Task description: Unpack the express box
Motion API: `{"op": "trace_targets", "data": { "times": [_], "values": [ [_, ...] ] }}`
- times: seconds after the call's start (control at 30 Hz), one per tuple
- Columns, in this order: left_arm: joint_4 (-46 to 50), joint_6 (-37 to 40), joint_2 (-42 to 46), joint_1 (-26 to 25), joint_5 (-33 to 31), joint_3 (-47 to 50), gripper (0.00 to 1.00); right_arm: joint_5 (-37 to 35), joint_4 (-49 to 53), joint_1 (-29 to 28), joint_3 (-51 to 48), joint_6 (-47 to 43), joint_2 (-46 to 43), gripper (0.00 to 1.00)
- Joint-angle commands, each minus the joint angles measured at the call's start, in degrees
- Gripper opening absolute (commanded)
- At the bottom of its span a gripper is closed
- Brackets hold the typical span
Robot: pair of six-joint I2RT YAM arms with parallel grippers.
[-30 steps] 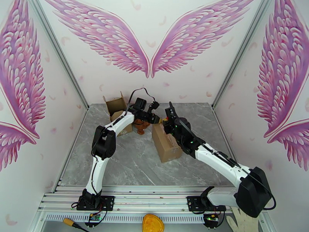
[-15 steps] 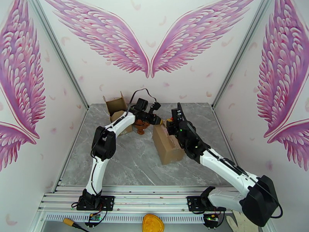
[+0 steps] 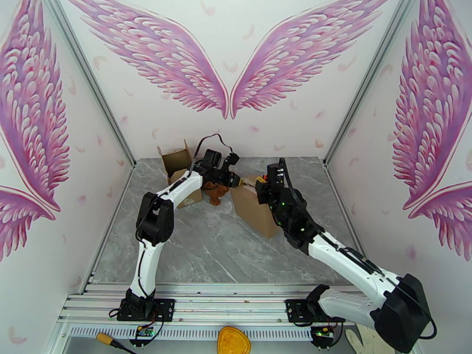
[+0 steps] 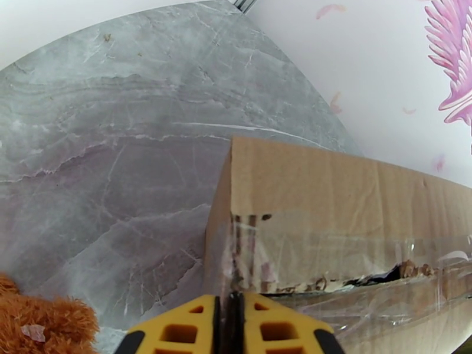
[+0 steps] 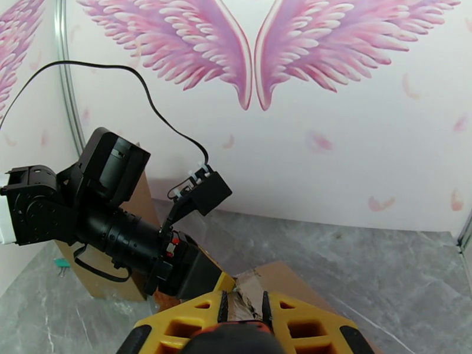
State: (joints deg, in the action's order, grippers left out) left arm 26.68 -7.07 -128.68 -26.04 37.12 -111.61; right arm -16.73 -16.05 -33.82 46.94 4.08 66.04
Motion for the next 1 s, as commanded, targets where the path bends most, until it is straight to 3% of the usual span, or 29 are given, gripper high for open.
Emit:
{"op": "trace_targets", "data": {
  "times": [0.0,0.33,0.97],
  "values": [
    [1.71,1.51,3.19,-0.04,-3.5,0.91,0.09,-0.67,2.21,-0.49,-1.43,-1.4,-2.11,0.0],
    [4.16,6.58,5.31,-1.69,-0.91,-0.35,0.08,-0.67,2.4,-0.18,-0.38,-6.17,-1.26,0.0],
    [6.0,8.12,4.24,-2.21,-1.86,-0.72,0.07,4.7,-4.03,2.82,0.61,-8.56,5.67,0.0]
  ]
}}
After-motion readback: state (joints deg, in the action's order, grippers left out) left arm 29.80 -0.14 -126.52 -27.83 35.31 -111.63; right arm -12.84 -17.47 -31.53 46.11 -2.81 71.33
